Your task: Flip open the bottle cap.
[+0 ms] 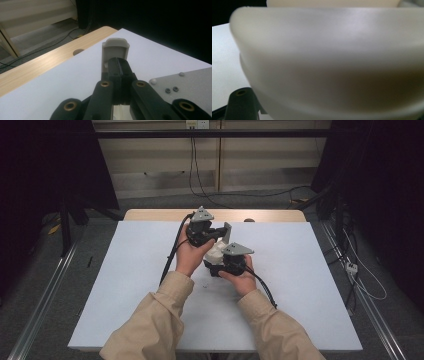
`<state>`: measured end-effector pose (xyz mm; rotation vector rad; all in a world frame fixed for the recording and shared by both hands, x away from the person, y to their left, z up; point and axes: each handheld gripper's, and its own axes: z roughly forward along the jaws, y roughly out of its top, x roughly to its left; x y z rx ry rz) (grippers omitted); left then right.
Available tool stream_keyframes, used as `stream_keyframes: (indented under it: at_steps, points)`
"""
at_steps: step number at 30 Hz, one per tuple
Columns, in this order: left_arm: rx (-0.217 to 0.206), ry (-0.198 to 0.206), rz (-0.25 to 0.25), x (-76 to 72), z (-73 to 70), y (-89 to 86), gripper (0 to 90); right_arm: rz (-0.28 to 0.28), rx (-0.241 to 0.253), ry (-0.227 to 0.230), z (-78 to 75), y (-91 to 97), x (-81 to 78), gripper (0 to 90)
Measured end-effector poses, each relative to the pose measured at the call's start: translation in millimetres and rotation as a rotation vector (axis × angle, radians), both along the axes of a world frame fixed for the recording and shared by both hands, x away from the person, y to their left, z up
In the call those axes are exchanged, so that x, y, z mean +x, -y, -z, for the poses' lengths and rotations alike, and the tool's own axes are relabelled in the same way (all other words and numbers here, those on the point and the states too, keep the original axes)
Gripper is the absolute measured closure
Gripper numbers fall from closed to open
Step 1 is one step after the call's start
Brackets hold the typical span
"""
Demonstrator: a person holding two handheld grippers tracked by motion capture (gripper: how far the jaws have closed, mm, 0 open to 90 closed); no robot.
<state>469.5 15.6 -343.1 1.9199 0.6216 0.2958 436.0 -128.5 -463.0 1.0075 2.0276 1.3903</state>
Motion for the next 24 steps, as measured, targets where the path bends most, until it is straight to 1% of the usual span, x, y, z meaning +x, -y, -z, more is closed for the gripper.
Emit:
stream_keyframes:
  at_steps: [5, 12, 16, 22, 24]
  points:
    - [0.007, -0.002, 0.002, 1.8, 0.8, 2.6, 90.0, 0.0, 0.001, -0.001, 0.0, 0.1, 0.1, 19.0]
    - [0.0, -0.007, 0.01, 4.8, 2.6, 5.8, 90.0, 0.001, 0.004, -0.004, 0.0, 0.2, 0.1, 19.0]
    - [0.007, -0.007, 0.014, 5.5, 2.9, 6.9, 90.0, 0.001, 0.007, -0.005, 0.0, 0.4, 0.3, 19.0]
    - [0.003, -0.011, 0.019, 7.3, 4.3, 8.7, 90.0, 0.001, 0.006, -0.006, 0.0, 0.3, 0.3, 19.0]
    - [0.008, -0.014, 0.02, 8.0, 5.0, 9.3, 90.0, 0.001, 0.005, -0.005, 0.0, 0.2, 0.2, 18.9]
